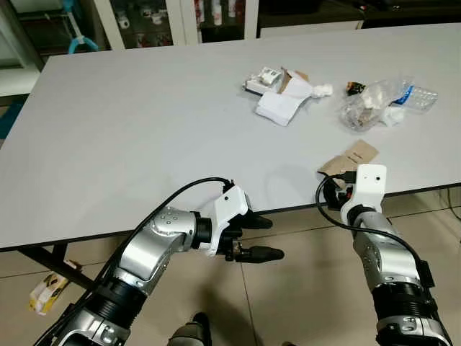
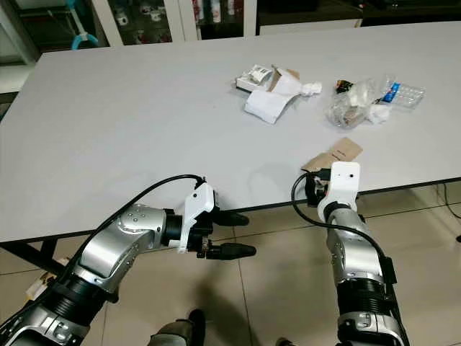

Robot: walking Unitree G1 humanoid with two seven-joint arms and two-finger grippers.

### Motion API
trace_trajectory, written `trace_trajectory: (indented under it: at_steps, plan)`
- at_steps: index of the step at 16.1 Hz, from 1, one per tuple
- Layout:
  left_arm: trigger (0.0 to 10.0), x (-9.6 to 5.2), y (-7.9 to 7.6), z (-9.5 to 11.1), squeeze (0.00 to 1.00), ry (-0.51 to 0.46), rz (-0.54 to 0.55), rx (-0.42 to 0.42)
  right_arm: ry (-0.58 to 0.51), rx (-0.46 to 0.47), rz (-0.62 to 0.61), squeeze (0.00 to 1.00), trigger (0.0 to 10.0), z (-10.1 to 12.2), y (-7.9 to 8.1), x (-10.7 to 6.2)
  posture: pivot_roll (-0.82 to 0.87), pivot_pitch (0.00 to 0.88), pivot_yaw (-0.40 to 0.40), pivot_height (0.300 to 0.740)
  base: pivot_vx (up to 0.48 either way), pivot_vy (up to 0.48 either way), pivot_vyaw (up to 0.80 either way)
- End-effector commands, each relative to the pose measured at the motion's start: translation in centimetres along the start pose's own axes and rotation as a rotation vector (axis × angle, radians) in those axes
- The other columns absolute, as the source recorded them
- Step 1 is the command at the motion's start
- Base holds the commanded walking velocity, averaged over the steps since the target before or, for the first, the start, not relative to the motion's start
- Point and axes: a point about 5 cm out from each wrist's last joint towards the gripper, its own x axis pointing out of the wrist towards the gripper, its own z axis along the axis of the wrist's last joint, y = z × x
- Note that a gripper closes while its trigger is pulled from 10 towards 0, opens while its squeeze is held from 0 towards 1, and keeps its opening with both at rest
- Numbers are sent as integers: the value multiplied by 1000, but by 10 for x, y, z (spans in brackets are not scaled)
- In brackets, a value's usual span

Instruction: Picking trash to rubbish bin

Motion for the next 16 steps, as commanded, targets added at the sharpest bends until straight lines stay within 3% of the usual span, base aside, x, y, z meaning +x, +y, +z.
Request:
trace_trajectory:
  at_steps: [1,5,12,16]
  plan:
    - [10000,1,-4,-1,0,8,-21,0,384,25,-15,0,0,-90,-4,-22,187,211,88,740,0,0,0]
    - [10000,1,-5,-1,0,11,-28,-3,423,94,11,0,0,-97,-4,-25,187,214,89,740,0,0,0]
    - [10000,1,-4,-1,0,11,-29,-2,428,100,36,0,0,-104,5,-30,186,215,93,740,0,0,0]
    - [10000,1,-4,-1,0,11,-25,2,291,76,-4,0,0,-83,5,-31,188,215,94,740,0,0,0]
